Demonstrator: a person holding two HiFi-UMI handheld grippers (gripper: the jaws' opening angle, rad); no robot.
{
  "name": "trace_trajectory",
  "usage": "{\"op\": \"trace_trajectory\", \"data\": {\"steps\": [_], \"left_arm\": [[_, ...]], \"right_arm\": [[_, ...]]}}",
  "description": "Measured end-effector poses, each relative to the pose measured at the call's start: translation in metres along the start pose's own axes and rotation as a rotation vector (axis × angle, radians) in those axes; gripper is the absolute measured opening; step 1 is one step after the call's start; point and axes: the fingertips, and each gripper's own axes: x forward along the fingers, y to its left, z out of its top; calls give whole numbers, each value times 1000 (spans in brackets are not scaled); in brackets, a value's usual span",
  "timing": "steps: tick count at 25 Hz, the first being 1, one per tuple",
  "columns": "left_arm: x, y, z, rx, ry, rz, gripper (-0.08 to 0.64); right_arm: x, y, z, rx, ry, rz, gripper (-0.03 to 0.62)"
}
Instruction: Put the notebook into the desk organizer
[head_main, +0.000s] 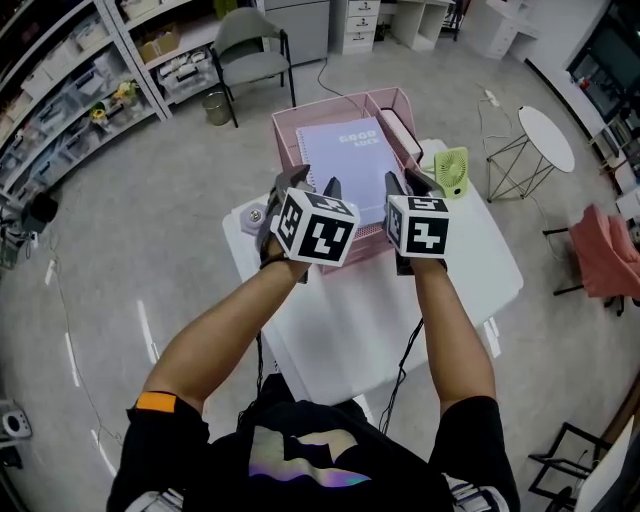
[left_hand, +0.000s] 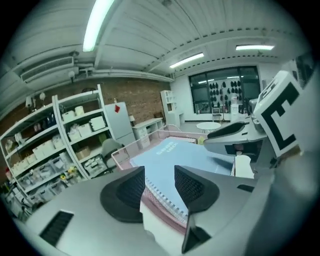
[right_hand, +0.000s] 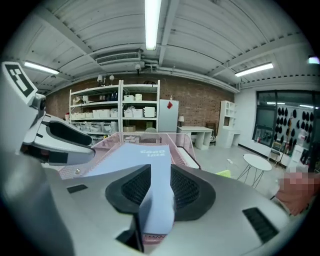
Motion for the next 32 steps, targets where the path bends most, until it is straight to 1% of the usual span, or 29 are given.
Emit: {"op": "trace_trajectory", "data": {"steps": [1, 3, 7, 10, 14, 17, 19, 25, 32], "left_arm": [[-4, 0, 5, 15, -24, 7, 190], [-12, -1, 13, 18, -70, 4, 190], [-31, 0, 22, -30, -164, -32, 190], [-47, -1, 25, -66, -240, -72, 190], [-70, -8, 18, -112, -331, -153, 179], [-81, -14, 8, -152, -362, -221, 153], [-88, -16, 1, -156, -378, -255, 139], [-114, -16, -13, -114, -456, -327, 113], [-138, -18, -43, -88, -480, -416, 50]], "right_arm": [[-5, 2, 4, 3, -16, 0, 120], [-16, 4, 12, 13, -55, -3, 120], [-40, 8, 24, 23, -123, -26, 117], [-59, 10, 24, 38, -160, -53, 83], [-87, 23, 13, 85, -187, -70, 51], [-103, 39, 2, 96, -184, -89, 40], [-110, 53, -7, 98, -178, -102, 37], [-124, 89, -21, 96, -177, -153, 32], [-145, 119, -42, 138, -184, -213, 26]]}}
